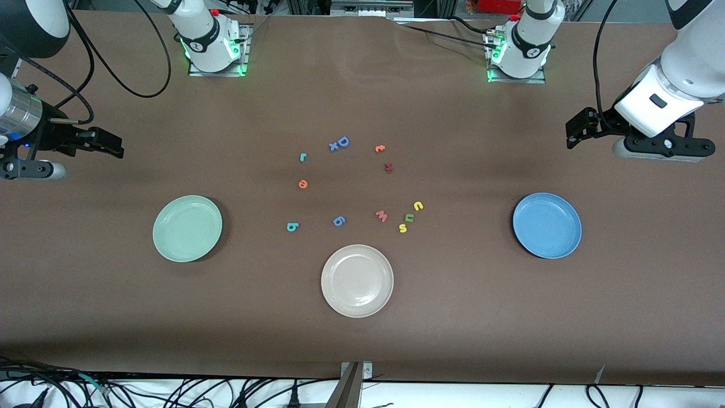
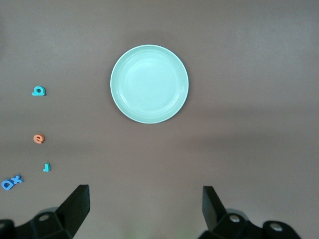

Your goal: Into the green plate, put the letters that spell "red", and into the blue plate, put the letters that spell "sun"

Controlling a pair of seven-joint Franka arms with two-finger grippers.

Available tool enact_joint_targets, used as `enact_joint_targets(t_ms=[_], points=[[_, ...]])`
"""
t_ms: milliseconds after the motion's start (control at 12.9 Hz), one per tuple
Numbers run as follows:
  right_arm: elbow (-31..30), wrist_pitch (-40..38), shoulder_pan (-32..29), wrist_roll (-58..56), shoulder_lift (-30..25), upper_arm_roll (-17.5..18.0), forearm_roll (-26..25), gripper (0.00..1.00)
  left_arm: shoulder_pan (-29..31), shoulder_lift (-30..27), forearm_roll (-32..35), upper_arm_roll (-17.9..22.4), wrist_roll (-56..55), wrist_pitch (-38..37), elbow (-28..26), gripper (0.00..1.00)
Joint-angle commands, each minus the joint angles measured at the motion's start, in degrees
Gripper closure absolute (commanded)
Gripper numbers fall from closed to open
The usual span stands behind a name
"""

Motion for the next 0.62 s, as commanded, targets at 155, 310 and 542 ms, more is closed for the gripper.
enact_joint_targets(t_ms=[155, 310, 542], points=[[0.62, -2.43, 0.26, -0.45, 0.01, -0.45, 0.97, 0.00, 0.38, 0.66, -1.04, -0.16, 1.23, -0.84, 1.58, 0.00], [0.71, -2.43, 0.18, -0.37, -0.08, -0.46, 0.97, 0.00, 0.38, 0.66, -1.04, -0.16, 1.23, -0.84, 1.58, 0.00], [0.62, -2.43, 0.18, -0.37, 0.01, -0.46, 0.97, 0.00, 0.38, 0.66, -1.04, -0.16, 1.23, -0.84, 1.58, 0.00]])
